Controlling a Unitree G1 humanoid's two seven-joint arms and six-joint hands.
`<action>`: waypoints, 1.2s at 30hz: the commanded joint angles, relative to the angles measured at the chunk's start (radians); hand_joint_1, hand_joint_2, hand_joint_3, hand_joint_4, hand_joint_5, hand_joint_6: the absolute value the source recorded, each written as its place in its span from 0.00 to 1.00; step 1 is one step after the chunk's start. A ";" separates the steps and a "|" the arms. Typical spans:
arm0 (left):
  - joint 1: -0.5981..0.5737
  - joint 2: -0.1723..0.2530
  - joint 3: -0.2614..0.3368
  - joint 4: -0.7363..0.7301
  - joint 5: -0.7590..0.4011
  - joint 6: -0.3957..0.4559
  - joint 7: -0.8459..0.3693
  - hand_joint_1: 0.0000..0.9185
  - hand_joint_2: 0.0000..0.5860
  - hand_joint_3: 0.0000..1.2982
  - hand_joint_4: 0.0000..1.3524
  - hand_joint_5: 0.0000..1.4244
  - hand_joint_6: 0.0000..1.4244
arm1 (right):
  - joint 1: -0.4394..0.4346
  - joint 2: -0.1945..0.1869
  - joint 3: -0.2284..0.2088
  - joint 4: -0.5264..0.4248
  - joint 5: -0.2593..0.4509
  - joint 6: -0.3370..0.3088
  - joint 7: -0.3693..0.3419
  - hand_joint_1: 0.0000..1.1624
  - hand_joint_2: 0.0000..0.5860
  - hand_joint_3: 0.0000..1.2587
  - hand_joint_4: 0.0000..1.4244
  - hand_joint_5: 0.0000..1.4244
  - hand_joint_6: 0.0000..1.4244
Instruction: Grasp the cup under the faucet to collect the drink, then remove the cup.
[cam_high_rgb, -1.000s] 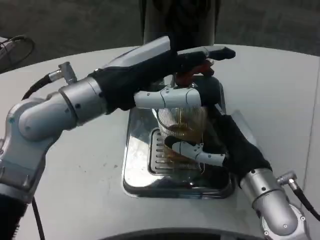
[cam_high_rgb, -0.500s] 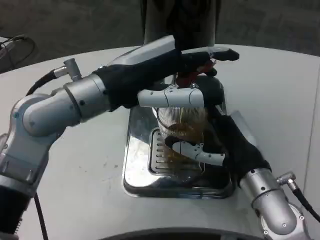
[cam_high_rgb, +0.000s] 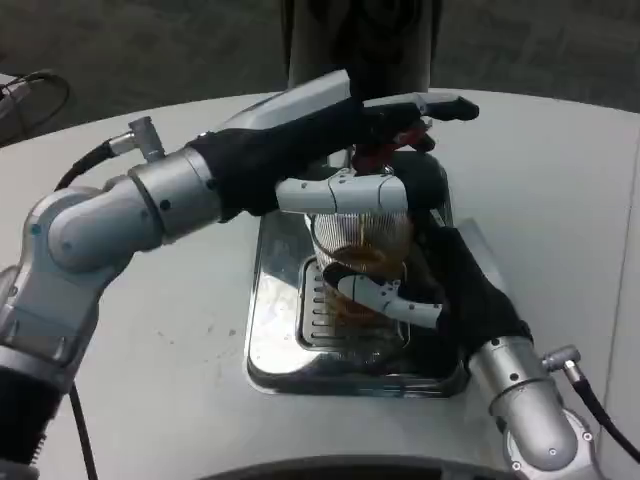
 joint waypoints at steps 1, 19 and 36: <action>0.011 0.006 -0.026 0.020 0.036 0.006 -0.027 0.00 0.13 0.12 0.06 0.14 0.10 | -0.005 0.015 0.014 0.012 -0.003 -0.033 -0.013 0.65 0.35 0.00 0.06 0.10 0.09; 0.021 0.023 -0.025 0.024 0.037 -0.002 -0.030 0.00 0.13 0.12 0.06 0.14 0.10 | 0.008 0.083 0.055 0.078 -0.065 -0.068 -0.149 0.64 0.37 0.08 0.11 0.11 0.07; 0.021 0.029 -0.026 0.047 0.046 -0.017 -0.025 0.00 0.14 0.12 0.07 0.14 0.10 | 0.000 0.153 0.061 0.147 -0.067 -0.108 -0.250 0.68 0.39 0.20 0.23 0.22 0.10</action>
